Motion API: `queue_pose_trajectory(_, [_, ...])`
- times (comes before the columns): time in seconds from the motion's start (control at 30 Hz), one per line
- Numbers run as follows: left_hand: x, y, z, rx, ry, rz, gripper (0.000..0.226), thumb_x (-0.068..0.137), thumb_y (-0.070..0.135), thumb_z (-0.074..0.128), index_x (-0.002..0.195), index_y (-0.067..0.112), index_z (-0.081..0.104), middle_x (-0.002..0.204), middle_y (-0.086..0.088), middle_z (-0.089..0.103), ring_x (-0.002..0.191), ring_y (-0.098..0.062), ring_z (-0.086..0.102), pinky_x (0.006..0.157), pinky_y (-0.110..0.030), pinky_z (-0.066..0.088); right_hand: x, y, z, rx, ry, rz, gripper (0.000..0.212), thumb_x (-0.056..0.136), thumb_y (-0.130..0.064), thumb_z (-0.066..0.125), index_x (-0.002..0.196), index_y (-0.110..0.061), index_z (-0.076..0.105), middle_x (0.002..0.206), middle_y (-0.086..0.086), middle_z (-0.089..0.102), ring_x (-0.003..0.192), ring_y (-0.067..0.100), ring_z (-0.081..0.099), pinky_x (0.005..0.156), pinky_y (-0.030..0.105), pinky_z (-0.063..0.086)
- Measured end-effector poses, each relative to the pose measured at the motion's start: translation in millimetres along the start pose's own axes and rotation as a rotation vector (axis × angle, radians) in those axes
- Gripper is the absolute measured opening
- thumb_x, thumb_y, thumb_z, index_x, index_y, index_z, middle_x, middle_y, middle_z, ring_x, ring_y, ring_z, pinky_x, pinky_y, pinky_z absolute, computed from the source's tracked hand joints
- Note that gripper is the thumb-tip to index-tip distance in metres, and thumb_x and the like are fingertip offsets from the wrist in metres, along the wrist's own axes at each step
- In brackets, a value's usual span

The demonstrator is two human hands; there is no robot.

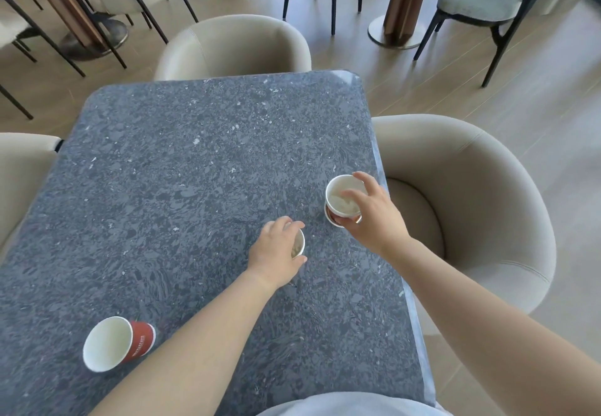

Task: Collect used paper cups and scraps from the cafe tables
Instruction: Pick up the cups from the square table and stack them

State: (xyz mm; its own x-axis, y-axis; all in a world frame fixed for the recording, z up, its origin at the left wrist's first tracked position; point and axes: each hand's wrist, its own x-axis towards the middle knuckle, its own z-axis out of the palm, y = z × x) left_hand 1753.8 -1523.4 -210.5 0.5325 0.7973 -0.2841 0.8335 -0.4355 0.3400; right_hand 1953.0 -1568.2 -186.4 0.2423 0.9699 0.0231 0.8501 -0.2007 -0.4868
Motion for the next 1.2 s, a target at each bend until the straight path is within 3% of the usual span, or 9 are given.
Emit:
queue_pose_trajectory(0.07, [1.5, -0.3, 0.4, -0.009, 0.011, 0.002, 0.06, 0.081, 0.038, 0.065, 0.133, 0.032, 0.036, 0.138, 0.009, 0.036, 0.131, -0.02, 0.029, 0.095, -0.036, 0.045, 1.4, 3.7, 3.8, -0.025, -0.031, 0.008, 0.04, 0.078, -0.031, 0.068, 0.115, -0.02, 0.058, 0.147, 0.001, 0.027, 0.126, 0.027, 0.037, 0.082, 0.042, 0.051])
queue_pose_trajectory(0.3, [1.7, 0.7, 1.6, -0.018, 0.027, -0.003, 0.06, 0.08, 0.037, 0.067, 0.131, 0.033, 0.037, 0.135, 0.012, 0.038, 0.129, -0.019, 0.031, 0.093, -0.036, 0.047, -7.3, 14.8, 18.1, -0.059, -0.188, 0.053, 0.037, 0.077, -0.032, 0.07, 0.112, -0.021, 0.061, 0.148, -0.002, 0.024, 0.128, 0.024, 0.034, 0.091, 0.042, 0.046])
queue_pose_trajectory(0.57, [-15.0, 1.8, 3.1, -0.002, -0.008, 0.027, 0.063, 0.079, 0.038, 0.068, 0.134, 0.03, 0.036, 0.136, 0.01, 0.038, 0.13, -0.02, 0.031, 0.097, -0.039, 0.045, -36.7, -6.6, 28.6, -0.084, -0.323, -0.045, 0.048, 0.072, -0.043, 0.073, 0.115, -0.026, 0.06, 0.147, -0.005, 0.026, 0.128, 0.02, 0.034, 0.095, 0.038, 0.044])
queue_pose_trajectory(0.73, [-37.6, -4.2, 13.7, -0.016, 0.036, 0.069, 0.062, 0.079, 0.037, 0.068, 0.133, 0.028, 0.039, 0.137, 0.009, 0.039, 0.13, -0.018, 0.032, 0.104, -0.032, 0.037, -67.1, -17.2, 33.7, -0.076, -0.221, -0.12, 0.05, 0.074, -0.038, 0.072, 0.12, -0.025, 0.057, 0.152, -0.003, 0.017, 0.135, 0.019, 0.021, 0.093, 0.037, 0.045])
queue_pose_trajectory(0.87, [-55.8, -8.9, 21.3, -0.047, 0.06, 0.044, 0.061, 0.081, 0.035, 0.066, 0.134, 0.029, 0.037, 0.144, 0.007, 0.033, 0.135, -0.016, 0.024, 0.109, -0.031, 0.032, -84.1, -19.2, 38.7, -0.102, -0.26, -0.141, 0.039, 0.084, -0.032, 0.063, 0.121, -0.023, 0.055, 0.147, -0.001, 0.028, 0.134, 0.02, 0.024, 0.096, 0.039, 0.043])
queue_pose_trajectory(1.07, [-73.1, -1.6, 27.5, -0.037, 0.057, -0.081, 0.062, 0.086, 0.03, 0.061, 0.139, 0.03, 0.028, 0.152, 0.0, 0.017, 0.141, -0.023, 0.011, 0.106, -0.039, 0.037, -91.3, -18.9, 39.2, -0.082, -0.308, -0.194, 0.025, 0.09, -0.016, 0.05, 0.114, -0.02, 0.058, 0.13, -0.001, 0.049, 0.121, 0.023, 0.04, 0.076, 0.037, 0.048])
queue_pose_trajectory(1.2, [-95.9, 6.7, 33.4, -0.057, 0.065, -0.193, 0.068, 0.082, 0.02, 0.064, 0.14, 0.03, 0.028, 0.15, -0.003, 0.013, 0.138, -0.026, 0.016, 0.106, -0.036, 0.034, -92.9, -15.7, 35.3, -0.051, -0.329, -0.269, 0.024, 0.089, -0.016, 0.051, 0.111, -0.02, 0.061, 0.125, -0.001, 0.051, 0.117, 0.021, 0.042, 0.071, 0.036, 0.049])
